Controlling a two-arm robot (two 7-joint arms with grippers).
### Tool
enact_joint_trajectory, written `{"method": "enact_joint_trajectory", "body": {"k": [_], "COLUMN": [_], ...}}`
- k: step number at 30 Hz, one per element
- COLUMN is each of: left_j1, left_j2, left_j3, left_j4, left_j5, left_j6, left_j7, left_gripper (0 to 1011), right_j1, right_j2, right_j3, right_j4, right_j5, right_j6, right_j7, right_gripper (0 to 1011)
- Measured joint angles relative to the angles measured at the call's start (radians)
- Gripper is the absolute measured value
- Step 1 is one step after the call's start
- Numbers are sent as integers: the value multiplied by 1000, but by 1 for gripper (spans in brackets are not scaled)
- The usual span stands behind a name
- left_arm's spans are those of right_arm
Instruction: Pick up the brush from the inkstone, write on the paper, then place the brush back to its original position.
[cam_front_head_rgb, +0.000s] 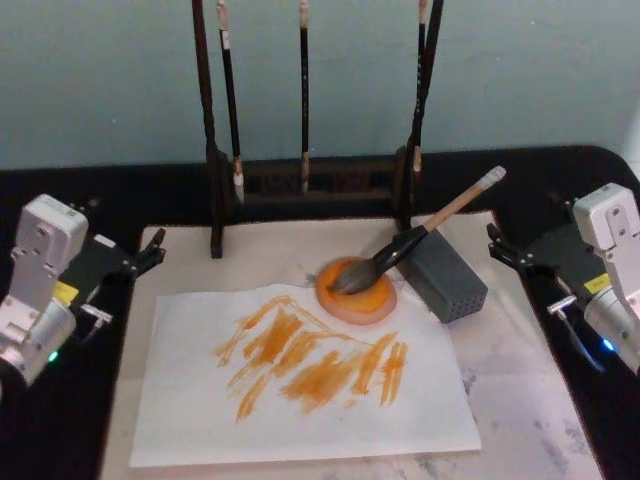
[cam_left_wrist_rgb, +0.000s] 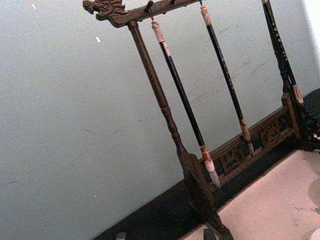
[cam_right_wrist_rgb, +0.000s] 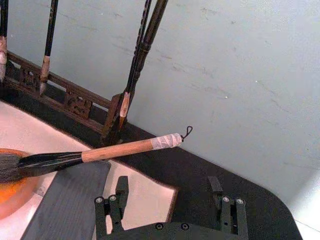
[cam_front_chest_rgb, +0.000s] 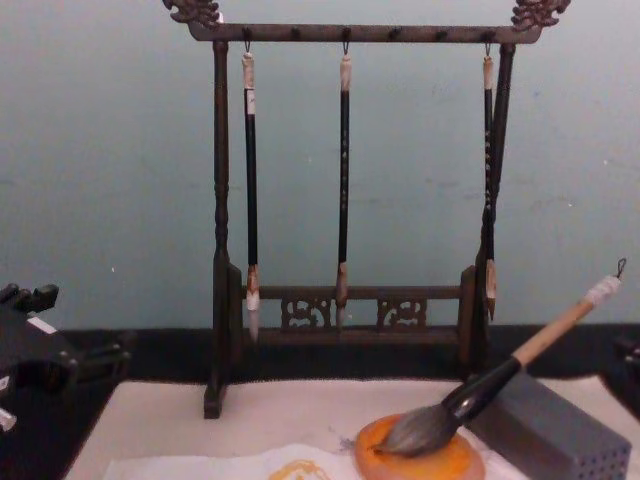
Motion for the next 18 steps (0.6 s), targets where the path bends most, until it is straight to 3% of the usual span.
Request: {"method": "enact_joint_trajectory", "body": {"k": [18], "left_j1": [0], "left_j2": [0], "left_j3": [0], "left_j4": [0], "left_j5": [0], "left_j6": [0], "left_j7": [0], "left_gripper": [1001], "right_j1": [-4], "right_j2": [-7], "right_j3": [13], "right_j4": [0], "right_j5": [-2], "right_j6": [0], "right_j7": [18], "right_gripper": [1000]}}
